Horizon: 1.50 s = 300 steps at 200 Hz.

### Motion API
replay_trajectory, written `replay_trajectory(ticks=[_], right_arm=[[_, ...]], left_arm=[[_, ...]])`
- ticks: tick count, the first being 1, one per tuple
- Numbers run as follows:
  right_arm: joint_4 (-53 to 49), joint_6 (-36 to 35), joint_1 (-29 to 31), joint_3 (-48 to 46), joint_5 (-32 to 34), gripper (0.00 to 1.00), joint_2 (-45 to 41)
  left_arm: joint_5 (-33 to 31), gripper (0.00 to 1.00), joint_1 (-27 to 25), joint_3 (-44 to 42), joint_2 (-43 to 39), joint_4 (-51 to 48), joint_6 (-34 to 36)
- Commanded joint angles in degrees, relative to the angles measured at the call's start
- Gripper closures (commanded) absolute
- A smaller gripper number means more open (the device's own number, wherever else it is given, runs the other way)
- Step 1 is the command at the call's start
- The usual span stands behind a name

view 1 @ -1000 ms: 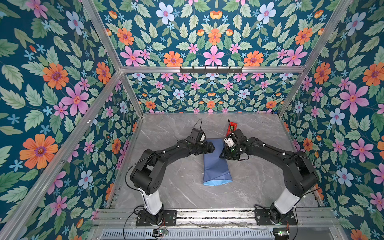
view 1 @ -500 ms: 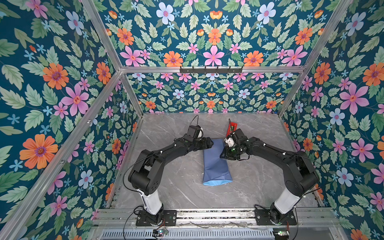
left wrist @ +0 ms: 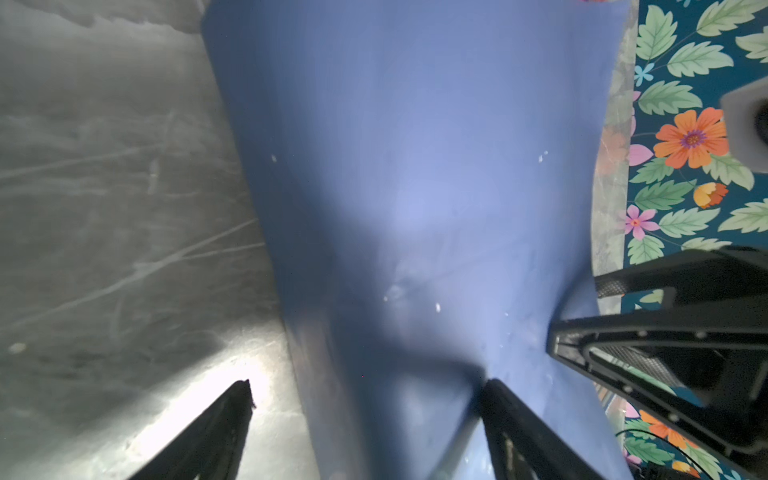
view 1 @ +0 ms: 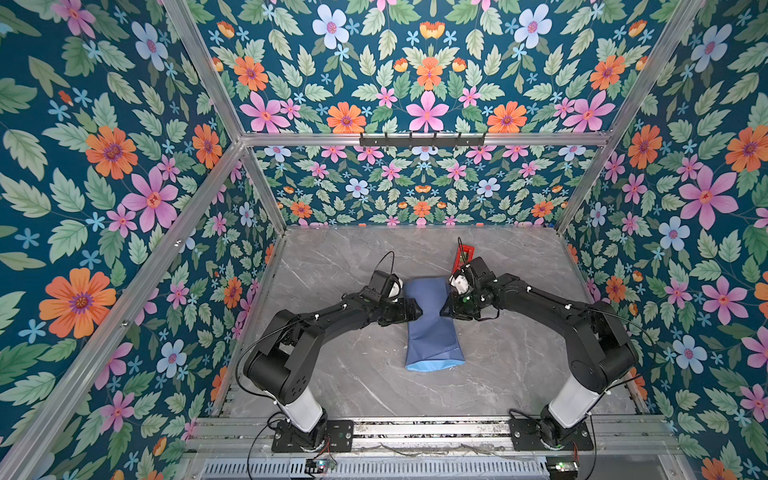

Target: Wrap the gift box in paper

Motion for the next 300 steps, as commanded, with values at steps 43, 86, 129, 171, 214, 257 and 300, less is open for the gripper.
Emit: replay_trajectory(ticks=[43, 86, 129, 171, 214, 257, 300], right_arm=[[-6.2, -1.75, -0.53, 1.36, 4.21, 0.5, -2.08], [-7.35, -2.45, -1.22, 2.73, 4.43, 0.42, -3.14], [-7.36, -2.71, -0.75, 5.3, 3.6, 0.41, -0.21], [-7.17, -2.3, 1.44, 7.34, 3.09, 0.44, 2.5], [-5.64, -0.76, 3.3, 8.47, 2.17, 0.48, 4.09], [-4.24, 1.01, 5.24, 10.93, 1.24, 0.49, 6.1], [-4.05, 1.01, 5.44, 12.6, 0.91, 0.49, 7.3]], left_arm=[[-4.01, 0.13, -0.08, 0.75, 1.31, -7.53, 5.17], [-5.27, 0.13, -0.08, 1.09, 1.65, -8.35, 5.61], [-5.48, 0.13, -0.08, 1.71, 1.83, -8.87, 5.78], [-5.54, 0.13, -0.08, 2.29, 1.79, -9.15, 5.96], [-6.48, 0.14, 0.1, 2.2, 0.92, -10.25, 6.22], [-7.19, 0.14, 1.71, 0.85, -0.57, -10.78, 6.35], [-7.32, 0.14, 2.38, 0.16, -1.5, -11.94, 7.44]])
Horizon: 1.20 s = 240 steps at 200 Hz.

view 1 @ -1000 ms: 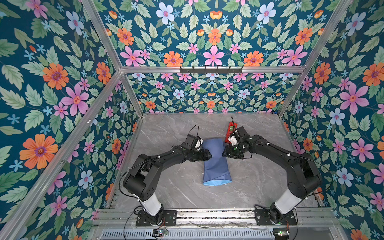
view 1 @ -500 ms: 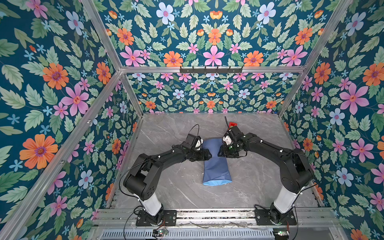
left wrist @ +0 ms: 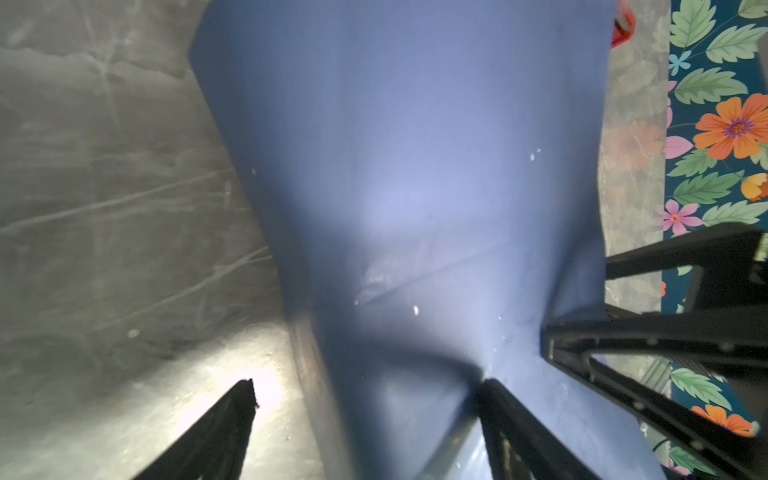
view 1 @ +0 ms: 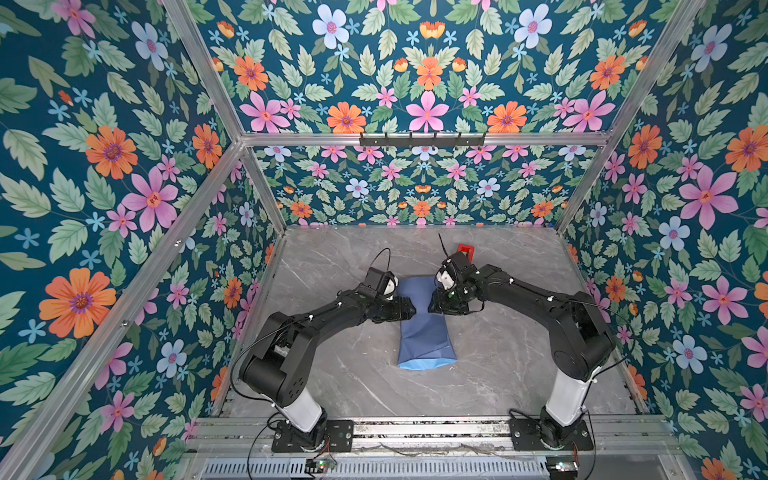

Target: Wrap the gift box in paper

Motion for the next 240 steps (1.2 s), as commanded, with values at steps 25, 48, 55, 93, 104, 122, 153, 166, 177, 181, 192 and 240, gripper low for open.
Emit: replay_trajectory(ticks=[25, 48, 55, 93, 104, 122, 153, 166, 177, 181, 192, 240], right_arm=[[-0.51, -1.57, 0.33, 1.48, -1.39, 0.46, 0.05], [-2.46, -2.9, -0.48, -0.38, 0.71, 0.38, -2.21], [-2.53, -3.06, -0.78, -1.48, 0.64, 0.36, -3.16], [-2.61, -3.1, -0.79, -6.58, -1.3, 0.27, -6.21], [-2.3, -3.08, -0.84, -8.15, -1.64, 0.25, -6.71], [-1.74, -3.08, -0.78, -10.45, -1.93, 0.24, -7.81], [-1.93, -3.59, -0.82, -12.3, -1.15, 0.24, -8.82], [-1.88, -3.89, -0.84, -12.83, -1.2, 0.24, -9.22], [-1.57, -4.22, -0.78, -13.45, -1.56, 0.24, -9.81], [-1.3, -4.35, -0.78, -13.78, -1.71, 0.24, -9.8], [-0.76, -4.74, -0.82, -14.53, -2.44, 0.24, -10.77], [2.25, -5.63, -0.79, -17.97, -7.94, 0.24, -13.6]], left_arm=[[-4.98, 0.14, 0.09, -1.04, 0.42, -6.99, 2.78], [-5.46, 0.14, 0.09, -1.22, 0.53, -7.36, 3.23], [-5.46, 0.14, 0.09, -1.15, 0.61, -7.36, 3.24], [-5.62, 0.15, 0.09, -0.79, 0.92, -7.45, 3.24], [-5.69, 0.15, 0.09, -0.86, 0.88, -7.48, 3.24], [-5.9, 0.15, 0.09, -0.86, 0.96, -7.45, 3.23], [-6.05, 0.15, 0.09, -0.68, 1.32, -7.46, 3.41], [-6.0, 0.15, 0.09, -0.61, 1.49, -7.52, 3.5], [-6.08, 0.15, 0.09, -0.61, 1.65, -7.53, 3.5], [-6.11, 0.15, 0.09, -0.57, 1.67, -7.53, 3.5], [-6.21, 0.15, 0.09, -0.44, 1.76, -7.62, 3.57], [-6.36, 0.15, 0.09, -0.09, 2.1, -7.71, 3.59]])
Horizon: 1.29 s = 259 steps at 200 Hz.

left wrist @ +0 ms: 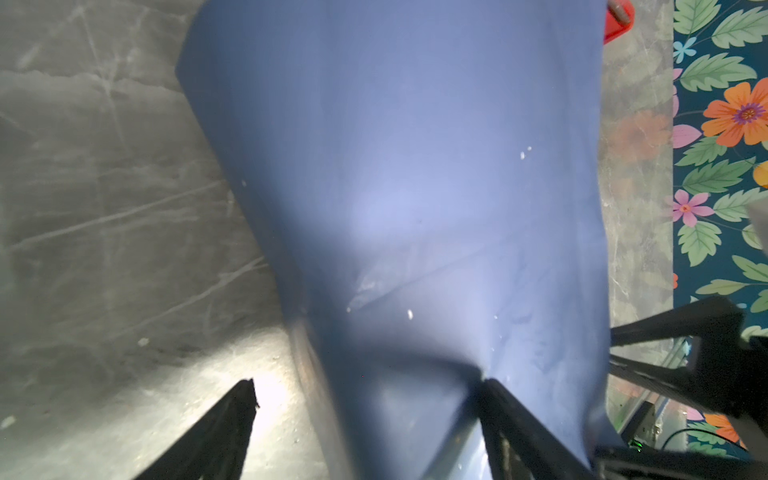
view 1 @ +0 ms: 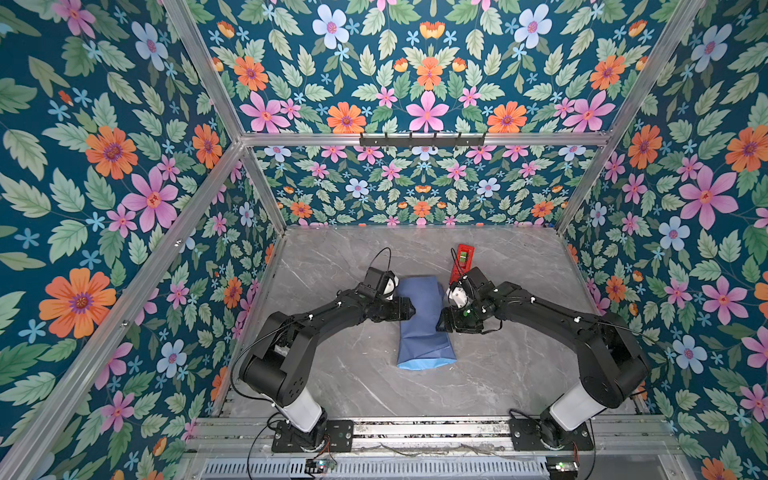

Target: Wrap the gift box in paper

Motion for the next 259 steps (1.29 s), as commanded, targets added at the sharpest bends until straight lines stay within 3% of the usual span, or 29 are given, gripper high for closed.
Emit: replay_trajectory(ticks=[1, 136, 172, 202, 230, 259], right_arm=[[0.78, -1.15, 0.05, -1.35, -3.26, 0.24, -0.78], [-4.13, -6.59, -1.31, -2.91, -1.46, 0.22, -6.98], [-4.16, -6.63, -6.53, -1.89, -4.72, 0.22, -9.76], [1.0, -2.13, -15.01, -0.72, -9.81, 0.25, -9.8], [8.09, 4.6, -22.62, 0.45, -13.52, 0.3, -6.33], [12.56, 7.37, -24.38, 5.17, -14.06, 0.37, -0.37]], left_arm=[[-6.33, 0.15, -0.04, -0.44, 1.28, -7.3, 1.3], [-6.41, 0.15, -0.04, -0.34, 1.37, -7.6, 2.0], [-6.15, 0.15, -0.04, -0.16, 1.46, -7.78, 2.35], [-6.05, 0.15, -0.04, 0.01, 1.63, -8.02, 2.57], [-5.89, 0.16, -0.09, 0.1, 1.94, -7.98, 2.68], [-5.84, 0.16, -0.06, 0.1, 1.98, -8.04, 2.79]])
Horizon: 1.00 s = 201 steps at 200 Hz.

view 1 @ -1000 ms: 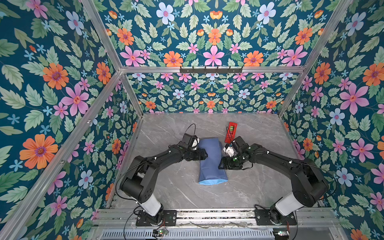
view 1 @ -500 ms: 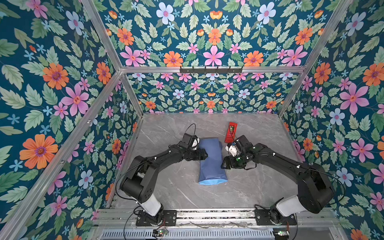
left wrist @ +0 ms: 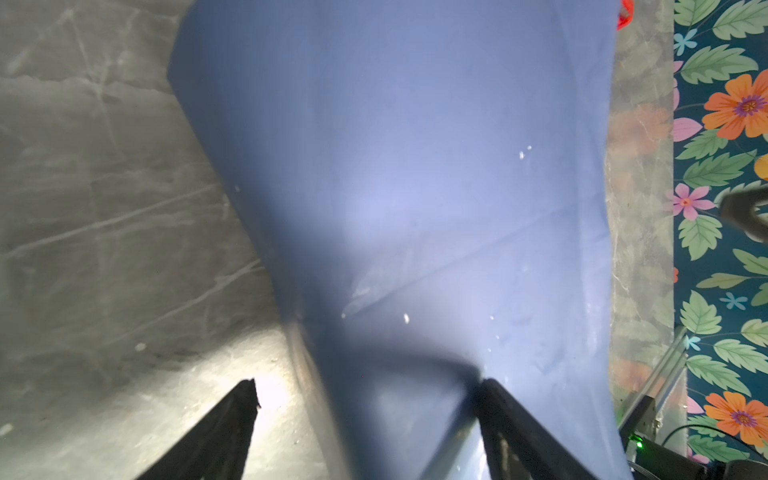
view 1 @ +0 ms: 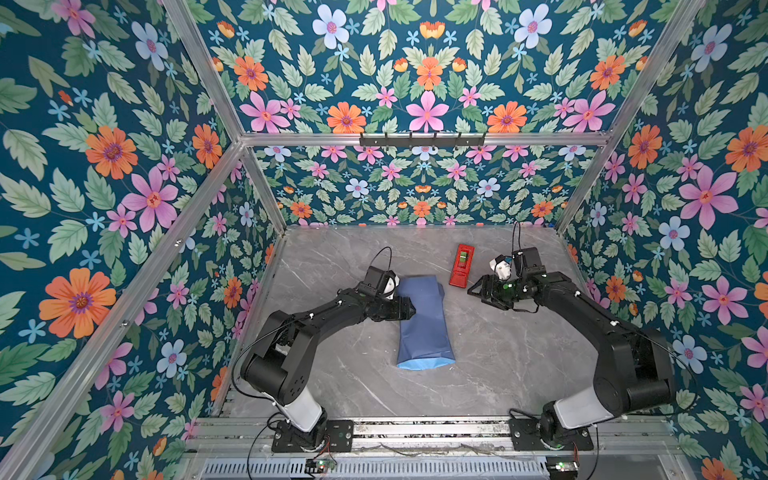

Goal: Wrap the gift box in paper
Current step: 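Release the paper with the right gripper and move it to the red tape dispenser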

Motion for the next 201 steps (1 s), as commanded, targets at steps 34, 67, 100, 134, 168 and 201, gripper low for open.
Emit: replay_trajectory(ticks=[34, 67, 100, 134, 168, 201], right_arm=[[8.83, 6.12, -0.82, 10.4, -1.45, 0.45, 12.63], [10.82, 8.11, -1.6, 15.59, -0.7, 0.52, 19.36], [9.69, 8.09, -1.79, 20.88, -1.93, 0.56, 25.13], [9.53, 8.0, -1.86, 22.96, -2.49, 0.6, 28.46], [10.05, 8.49, -1.84, 23.81, -3.93, 0.63, 30.38], [10.34, 8.81, -1.85, 24.22, -4.39, 0.64, 31.63]], left_arm=[[-6.28, 0.16, -0.17, -0.51, 1.39, -7.37, 1.8], [-6.34, 0.16, -0.14, -0.69, 1.35, -7.37, 1.92], [-6.32, 0.16, -0.17, -0.77, 1.17, -7.37, 1.96], [-6.01, 0.16, -0.19, -0.96, 1.3, -7.01, 1.96], [-6.17, 0.16, -0.18, -1.13, 1.26, -7.01, 2.0], [-6.17, 0.16, -0.19, -1.22, 1.39, -6.97, 2.11]])
